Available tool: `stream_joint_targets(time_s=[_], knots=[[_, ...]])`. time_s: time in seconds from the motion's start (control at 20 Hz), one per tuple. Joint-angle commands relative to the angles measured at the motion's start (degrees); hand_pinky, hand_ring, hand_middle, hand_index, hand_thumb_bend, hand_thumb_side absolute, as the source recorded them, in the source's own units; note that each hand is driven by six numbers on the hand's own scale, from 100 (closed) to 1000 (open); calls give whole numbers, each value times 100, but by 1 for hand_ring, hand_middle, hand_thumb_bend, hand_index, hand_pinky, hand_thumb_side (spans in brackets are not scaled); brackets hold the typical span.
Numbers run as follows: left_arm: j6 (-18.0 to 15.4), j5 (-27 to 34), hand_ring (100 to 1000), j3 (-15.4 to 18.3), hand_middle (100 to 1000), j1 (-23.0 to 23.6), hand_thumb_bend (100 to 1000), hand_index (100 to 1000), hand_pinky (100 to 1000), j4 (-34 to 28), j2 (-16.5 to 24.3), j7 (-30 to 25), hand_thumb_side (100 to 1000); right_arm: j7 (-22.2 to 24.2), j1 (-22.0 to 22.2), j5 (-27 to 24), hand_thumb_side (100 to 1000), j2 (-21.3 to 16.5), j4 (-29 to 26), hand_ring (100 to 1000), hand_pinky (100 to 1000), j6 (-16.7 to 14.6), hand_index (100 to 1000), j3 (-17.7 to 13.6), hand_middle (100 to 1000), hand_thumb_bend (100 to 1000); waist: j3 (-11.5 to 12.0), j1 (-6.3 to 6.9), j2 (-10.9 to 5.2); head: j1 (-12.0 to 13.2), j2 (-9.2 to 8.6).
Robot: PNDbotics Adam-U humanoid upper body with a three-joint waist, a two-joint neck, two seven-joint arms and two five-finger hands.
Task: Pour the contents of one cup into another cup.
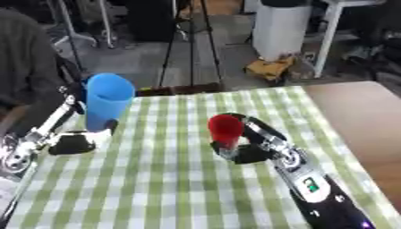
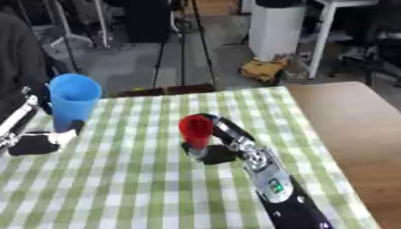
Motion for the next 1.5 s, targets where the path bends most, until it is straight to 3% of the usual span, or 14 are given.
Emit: stream_joint_targets(time_s=[0.05, 0.85, 1.5], knots=[[-119, -310, 504, -45, 454, -254, 113, 666, 580, 93, -53, -116, 100, 34, -154, 82, 156, 31, 34, 807, 832, -25, 841, 12, 694, 211, 21, 7, -56, -13, -36], [-694, -1837, 479, -350, 421, -897, 256, 640, 620, 870, -654, -419, 100, 28, -416, 559, 154, 395, 585, 807, 833, -190, 840, -33, 694, 197, 137, 89, 11, -77, -147], [-749, -1980, 478, -423, 418, -950, 252, 638, 620, 897, -809, -430, 100, 62, -531, 683, 150, 646, 651, 804, 829, -217, 838, 21, 690, 201, 237, 88, 90, -125, -197]])
